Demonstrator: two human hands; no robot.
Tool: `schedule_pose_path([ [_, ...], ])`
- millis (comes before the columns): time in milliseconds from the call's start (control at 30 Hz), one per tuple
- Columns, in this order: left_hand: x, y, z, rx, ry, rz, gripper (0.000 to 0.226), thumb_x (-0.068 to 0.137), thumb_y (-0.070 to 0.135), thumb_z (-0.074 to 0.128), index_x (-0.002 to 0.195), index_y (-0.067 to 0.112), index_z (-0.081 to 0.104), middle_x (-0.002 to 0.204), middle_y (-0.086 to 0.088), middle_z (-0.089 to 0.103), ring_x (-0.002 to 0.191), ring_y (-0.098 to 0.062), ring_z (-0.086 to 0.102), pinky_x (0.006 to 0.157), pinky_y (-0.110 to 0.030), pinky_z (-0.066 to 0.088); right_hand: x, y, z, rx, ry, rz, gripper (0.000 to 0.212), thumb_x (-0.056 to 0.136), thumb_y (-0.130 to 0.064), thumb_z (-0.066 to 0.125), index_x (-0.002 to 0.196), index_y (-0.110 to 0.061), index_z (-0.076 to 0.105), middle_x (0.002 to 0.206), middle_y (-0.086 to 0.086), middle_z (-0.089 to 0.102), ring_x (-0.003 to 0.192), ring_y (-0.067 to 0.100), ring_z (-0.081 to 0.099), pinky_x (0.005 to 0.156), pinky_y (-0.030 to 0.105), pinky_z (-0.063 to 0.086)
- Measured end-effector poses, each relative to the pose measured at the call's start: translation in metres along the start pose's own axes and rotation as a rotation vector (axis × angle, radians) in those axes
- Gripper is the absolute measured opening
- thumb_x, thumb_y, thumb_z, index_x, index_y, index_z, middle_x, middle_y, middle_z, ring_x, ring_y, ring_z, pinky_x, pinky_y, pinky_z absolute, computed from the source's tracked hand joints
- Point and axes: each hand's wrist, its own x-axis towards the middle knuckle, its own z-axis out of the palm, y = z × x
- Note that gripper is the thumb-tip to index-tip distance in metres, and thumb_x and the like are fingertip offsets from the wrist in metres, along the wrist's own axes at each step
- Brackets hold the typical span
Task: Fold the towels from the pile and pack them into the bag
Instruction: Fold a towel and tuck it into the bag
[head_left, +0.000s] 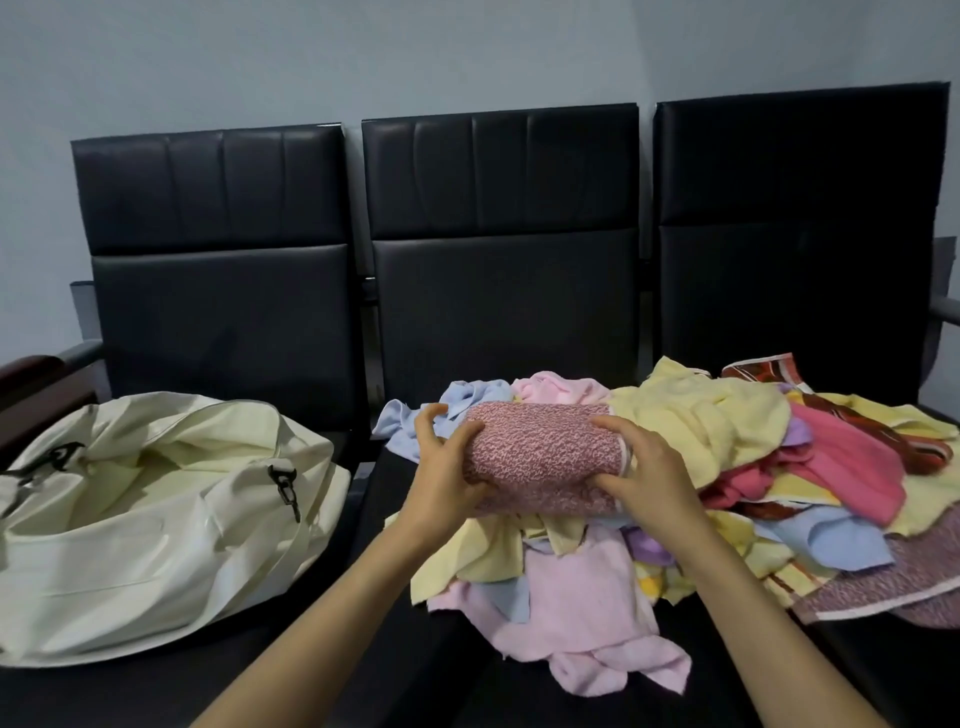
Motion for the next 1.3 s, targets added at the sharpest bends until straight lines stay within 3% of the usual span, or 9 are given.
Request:
schedule_pose_path([
  [167, 0.003, -0.006, 0.002, 0.075, 0.141, 0.114, 0.058, 0.068, 0.020, 0.086, 0.120, 0.008, 0.061, 0.141, -0.010, 0.028, 0.102, -0.008, 0.039, 0.087, -0.023, 0.041, 0.002, 0.003, 0.003, -0.192, 0.097, -0.100, 0.050, 0.071, -0.007, 0.074, 0.118, -0.020, 0.064, 0.105, 0.003, 0.063, 0.098, 0.025, 0.053, 0.094, 0.041, 0.039],
  [300, 0.007, -0.014, -0.005, 0.172, 0.115, 0.171, 0.056, 0.067, 0.030, 0.086, 0.114, 0.007, 0.064, 0.132, -0.007, 0.041, 0.097, -0.017, 0.054, 0.077, -0.036, 0.053, 0.001, 0.006, 0.004, -0.182, 0.130, -0.152, 0.040, 0.071, -0.004, 0.074, 0.109, -0.014, 0.066, 0.104, -0.001, 0.040, 0.102, 0.012, 0.032, 0.089, 0.033, 0.041],
  [467, 0.010, -0.020, -0.029, -0.034, 0.007, 0.114, 0.053, 0.052, 0.046, 0.069, 0.098, 0.019, 0.067, 0.121, 0.010, 0.050, 0.102, -0.002, 0.047, 0.083, -0.017, 0.040, 0.005, 0.002, -0.001, 0.099, -0.011, -0.093, 0.030, 0.067, -0.023, 0.070, 0.095, -0.020, 0.059, 0.135, -0.001, 0.037, 0.132, 0.012, 0.026, 0.104, 0.026, 0.025],
  [567, 0.008, -0.016, -0.035, -0.380, -0.085, 0.016, 0.037, 0.060, 0.036, 0.063, 0.094, 0.022, 0.057, 0.086, 0.012, 0.056, 0.079, -0.003, 0.054, 0.070, -0.020, 0.045, 0.007, -0.007, -0.002, 0.492, -0.082, -0.037, 0.038, 0.066, -0.029, 0.064, 0.103, -0.028, 0.057, 0.117, -0.001, 0.057, 0.110, 0.008, 0.054, 0.090, 0.021, 0.045],
  [667, 0.006, -0.011, -0.036, -0.484, -0.124, 0.018, 0.033, 0.072, 0.031, 0.059, 0.100, 0.017, 0.050, 0.090, 0.001, 0.052, 0.083, -0.009, 0.051, 0.071, -0.026, 0.045, 0.009, -0.022, 0.000, 0.725, -0.092, -0.013, 0.024, 0.083, 0.002, 0.058, 0.098, -0.018, 0.055, 0.092, 0.002, 0.058, 0.082, 0.005, 0.060, 0.065, 0.015, 0.049],
  [867, -0.001, -0.007, -0.057, -0.560, -0.097, -0.070, 0.036, 0.092, 0.018, 0.062, 0.113, 0.028, 0.035, 0.113, 0.001, 0.054, 0.102, -0.008, 0.058, 0.087, -0.028, 0.052, 0.014, -0.041, -0.002, 0.638, -0.128, -0.012, 0.021, 0.098, -0.009, 0.048, 0.113, -0.024, 0.045, 0.104, -0.004, 0.057, 0.094, 0.008, 0.057, 0.070, 0.013, 0.048],
  [1000, -0.017, -0.006, -0.076, -0.580, 0.075, -0.089, 0.039, 0.092, 0.016, 0.060, 0.099, 0.031, 0.025, 0.107, -0.006, 0.056, 0.088, -0.007, 0.062, 0.071, -0.024, 0.052, 0.015, -0.055, 0.002, 0.472, -0.120, -0.105, 0.039, 0.101, -0.023, 0.045, 0.136, -0.029, 0.028, 0.120, -0.004, 0.048, 0.101, 0.010, 0.055, 0.078, 0.019, 0.044],
  [1100, -0.024, -0.006, -0.086, -0.579, 0.139, -0.065, 0.025, 0.097, 0.006, 0.052, 0.095, 0.026, 0.036, 0.089, -0.002, 0.046, 0.068, -0.002, 0.050, 0.057, -0.019, 0.043, 0.020, -0.075, 0.011, 0.364, -0.155, -0.202, 0.027, 0.102, -0.019, 0.041, 0.125, -0.029, 0.029, 0.106, -0.017, 0.042, 0.089, 0.002, 0.052, 0.071, 0.018, 0.042],
  [1300, -0.028, -0.050, -0.121, -0.640, 0.208, -0.225, 0.021, 0.085, 0.004, 0.053, 0.083, 0.024, 0.053, 0.078, 0.002, 0.045, 0.071, -0.014, 0.041, 0.066, -0.031, 0.037, 0.042, -0.122, 0.057, 0.390, -0.469, -0.165, 0.013, 0.100, -0.016, 0.047, 0.094, -0.025, 0.054, 0.096, -0.010, 0.052, 0.092, 0.007, 0.049, 0.081, 0.016, 0.038],
])
